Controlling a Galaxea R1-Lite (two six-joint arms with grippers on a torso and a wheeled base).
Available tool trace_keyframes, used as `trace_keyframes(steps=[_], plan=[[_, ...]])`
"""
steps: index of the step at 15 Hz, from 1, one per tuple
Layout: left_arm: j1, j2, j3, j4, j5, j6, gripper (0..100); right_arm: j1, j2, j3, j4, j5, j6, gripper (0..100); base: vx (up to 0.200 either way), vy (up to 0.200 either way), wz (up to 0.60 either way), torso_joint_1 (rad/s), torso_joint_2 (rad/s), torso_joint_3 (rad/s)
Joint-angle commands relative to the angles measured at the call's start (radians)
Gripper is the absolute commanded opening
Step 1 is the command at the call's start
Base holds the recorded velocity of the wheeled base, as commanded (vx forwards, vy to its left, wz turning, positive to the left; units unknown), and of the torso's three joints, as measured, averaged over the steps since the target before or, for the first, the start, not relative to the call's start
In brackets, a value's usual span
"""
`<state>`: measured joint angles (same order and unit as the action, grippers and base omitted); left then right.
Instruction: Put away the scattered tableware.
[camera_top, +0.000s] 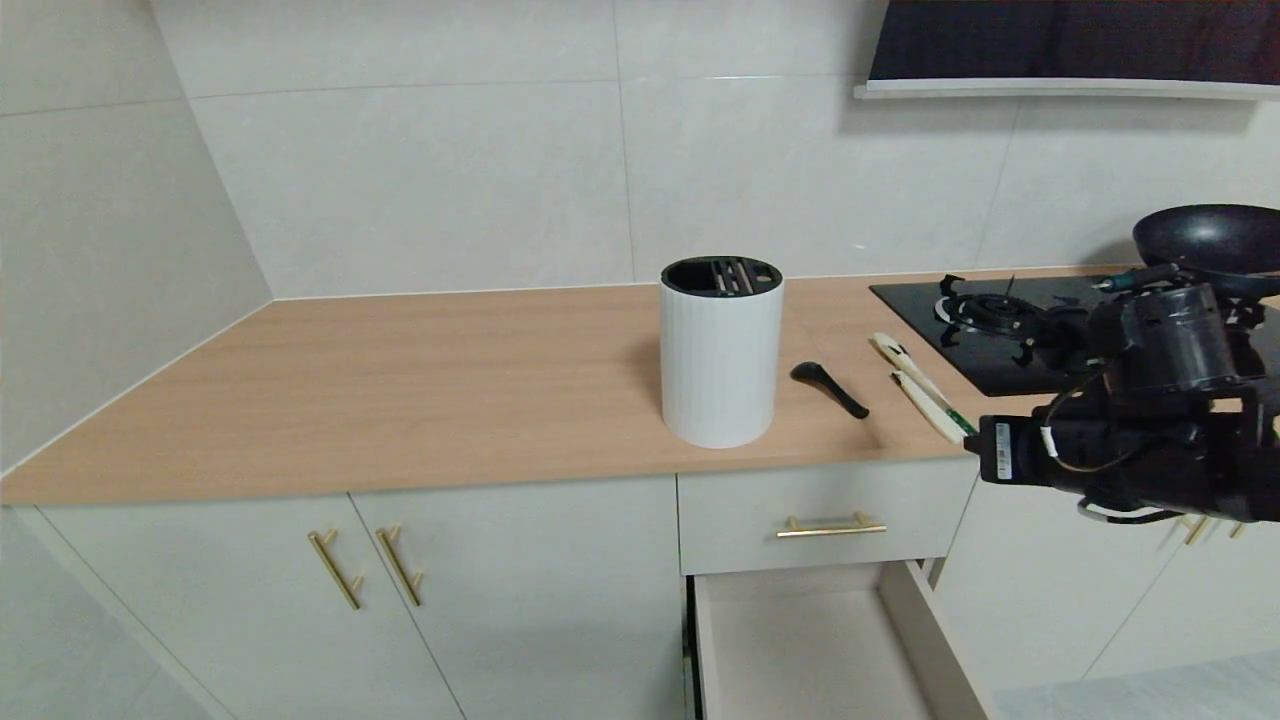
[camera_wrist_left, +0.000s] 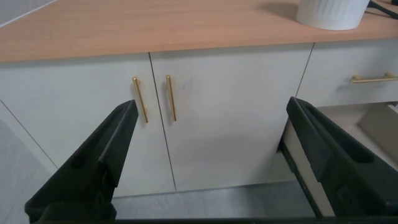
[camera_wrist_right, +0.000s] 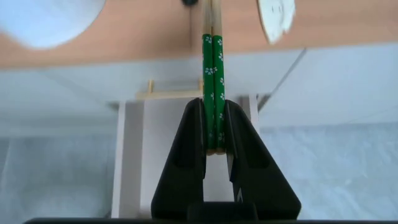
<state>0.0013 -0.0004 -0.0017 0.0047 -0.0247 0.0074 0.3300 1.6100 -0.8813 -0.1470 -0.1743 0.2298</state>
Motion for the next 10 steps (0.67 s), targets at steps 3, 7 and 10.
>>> trace_keyframes(steps=[3, 7, 10], plan=[[0.0, 0.0, 0.0, 0.0, 0.0, 0.0, 100, 0.0, -0.196, -0.012, 0.224, 0.185, -0.018, 0, 0.0, 0.0, 0.0, 0.0, 0.0, 0.0], [0.0, 0.0, 0.0, 0.0, 0.0, 0.0, 100, 0.0, -0.272, -0.033, 0.366, 0.3, -0.073, 0, 0.0, 0.0, 0.0, 0.0, 0.0, 0.0], [0.0, 0.0, 0.0, 0.0, 0.0, 0.0, 100, 0.024, -0.277, -0.027, 0.442, 0.374, -0.118, 0, 0.0, 0.0, 0.0, 0.0, 0.0, 0.0]])
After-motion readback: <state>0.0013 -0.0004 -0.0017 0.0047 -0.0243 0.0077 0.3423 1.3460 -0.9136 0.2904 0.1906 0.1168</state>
